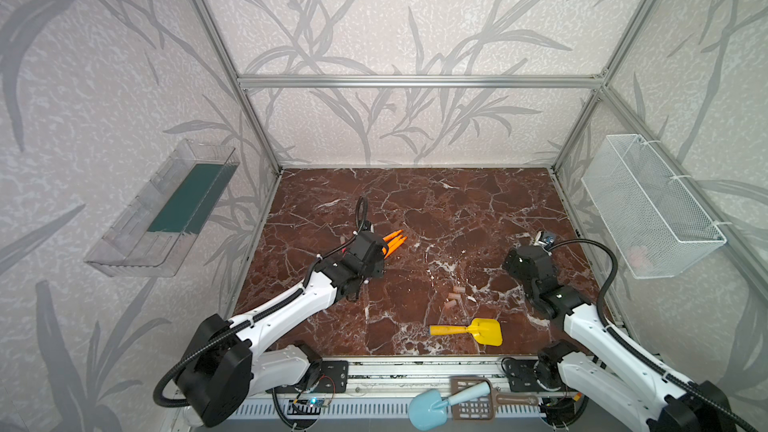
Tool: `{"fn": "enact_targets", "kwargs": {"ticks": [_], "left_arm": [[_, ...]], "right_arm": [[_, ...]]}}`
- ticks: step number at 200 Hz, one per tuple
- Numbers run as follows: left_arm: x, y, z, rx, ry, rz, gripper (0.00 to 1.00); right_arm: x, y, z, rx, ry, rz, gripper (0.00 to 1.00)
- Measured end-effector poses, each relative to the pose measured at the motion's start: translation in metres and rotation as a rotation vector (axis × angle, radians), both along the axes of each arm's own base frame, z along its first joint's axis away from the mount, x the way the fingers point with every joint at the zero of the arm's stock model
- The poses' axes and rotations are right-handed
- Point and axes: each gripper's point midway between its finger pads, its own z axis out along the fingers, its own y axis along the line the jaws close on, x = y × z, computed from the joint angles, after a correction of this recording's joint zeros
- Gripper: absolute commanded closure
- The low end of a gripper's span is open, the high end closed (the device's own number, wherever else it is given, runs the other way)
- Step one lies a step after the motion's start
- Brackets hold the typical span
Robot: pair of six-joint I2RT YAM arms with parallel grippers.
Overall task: Insert the pens into the pen caps
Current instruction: 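Lower the capped purple marker beside the pink markers and open the left gripper, then move the left gripper over the orange markers and grasp one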
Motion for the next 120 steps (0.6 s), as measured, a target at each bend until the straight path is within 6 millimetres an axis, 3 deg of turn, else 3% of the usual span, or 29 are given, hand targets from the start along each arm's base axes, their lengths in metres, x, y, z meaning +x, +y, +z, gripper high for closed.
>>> {"fn": "enact_targets", "kwargs": {"ticks": [34,90,120], "left_arm": [[-0.005,-0.025,0.009,0.015,-0.057,-0.114,0.44],[0.006,-0.039,-0.026,0.109,0.018,-0.162,0.38],[0.020,-0.039,-0.025,0.164,0.015,-0.126,0.35]], "right_arm": [[0.000,0.000,0.002,0.005,-0.011,0.001,0.10],[-0.001,0.000,0.002,0.006,-0.015,0.001,0.10],[-0.001,0.000,0.002,0.007,-0.014,0.004,0.10]]}}
